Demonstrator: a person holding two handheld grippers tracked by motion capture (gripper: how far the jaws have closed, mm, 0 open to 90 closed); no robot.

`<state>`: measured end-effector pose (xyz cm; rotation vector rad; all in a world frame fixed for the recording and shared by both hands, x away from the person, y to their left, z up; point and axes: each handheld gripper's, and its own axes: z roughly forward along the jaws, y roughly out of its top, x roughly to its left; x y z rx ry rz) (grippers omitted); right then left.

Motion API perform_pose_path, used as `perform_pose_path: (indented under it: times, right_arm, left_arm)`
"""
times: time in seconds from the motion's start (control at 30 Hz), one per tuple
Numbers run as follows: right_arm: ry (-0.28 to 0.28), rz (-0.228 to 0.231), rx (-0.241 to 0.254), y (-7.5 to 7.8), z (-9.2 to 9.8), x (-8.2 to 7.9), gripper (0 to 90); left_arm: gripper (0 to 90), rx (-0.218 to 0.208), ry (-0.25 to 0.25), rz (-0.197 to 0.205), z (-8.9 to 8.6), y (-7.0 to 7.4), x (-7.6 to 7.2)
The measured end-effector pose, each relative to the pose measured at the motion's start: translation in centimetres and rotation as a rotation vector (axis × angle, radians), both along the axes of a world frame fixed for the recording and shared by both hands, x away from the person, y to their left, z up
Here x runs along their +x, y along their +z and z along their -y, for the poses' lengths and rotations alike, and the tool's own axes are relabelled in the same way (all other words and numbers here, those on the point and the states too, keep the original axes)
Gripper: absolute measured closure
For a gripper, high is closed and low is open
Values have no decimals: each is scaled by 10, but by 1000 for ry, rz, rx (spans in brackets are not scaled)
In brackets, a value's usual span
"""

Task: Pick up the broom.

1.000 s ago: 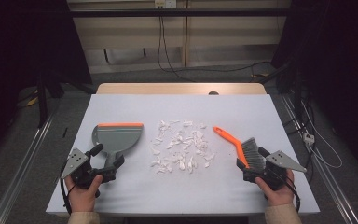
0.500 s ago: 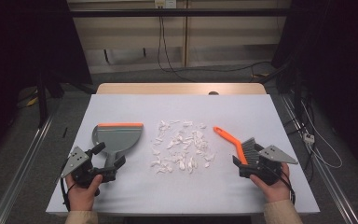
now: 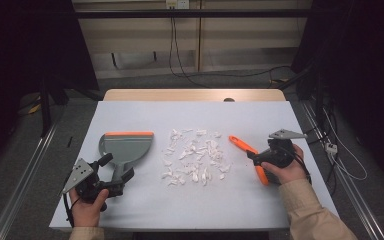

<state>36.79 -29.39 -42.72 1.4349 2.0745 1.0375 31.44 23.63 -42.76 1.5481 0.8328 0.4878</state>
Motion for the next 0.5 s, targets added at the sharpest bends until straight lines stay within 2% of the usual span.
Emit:
perform_pose_path:
  times: [0.07,0.1,0.13,0.2,0.27,0.3,0.37,0.4,0.47,0.5]
  right_arm:
    - [-6,-81,-24,-4,1,9,215]
    - [-2,-105,-47,-6,0,13,245]
    - [-2,-105,-47,-6,0,13,245]
    - [21,-139,-88,-11,-2,20,358]
    - [36,-183,-124,-16,-4,27,421]
    - [42,-194,-131,-17,-4,30,509]
    - [37,-216,-148,-17,-6,34,543]
    - [45,-242,-144,-17,-7,36,566]
    - [55,-286,-176,-20,-10,41,570]
    - [49,-295,-171,-19,-11,42,575]
  left_arm:
    - [36,10,-1,5,-1,1,0]
    - [36,8,1,7,-1,1,0]
    - [36,4,2,6,-1,1,0]
    - [35,2,4,3,-1,0,0]
    - [36,-1,4,3,-1,0,0]
    - [36,-1,3,4,0,0,0]
    - [36,5,-3,7,0,0,0]
    - [36,6,-4,7,0,0,0]
    - [36,7,-8,5,1,0,0]
    - [36,9,-10,7,2,0,0]
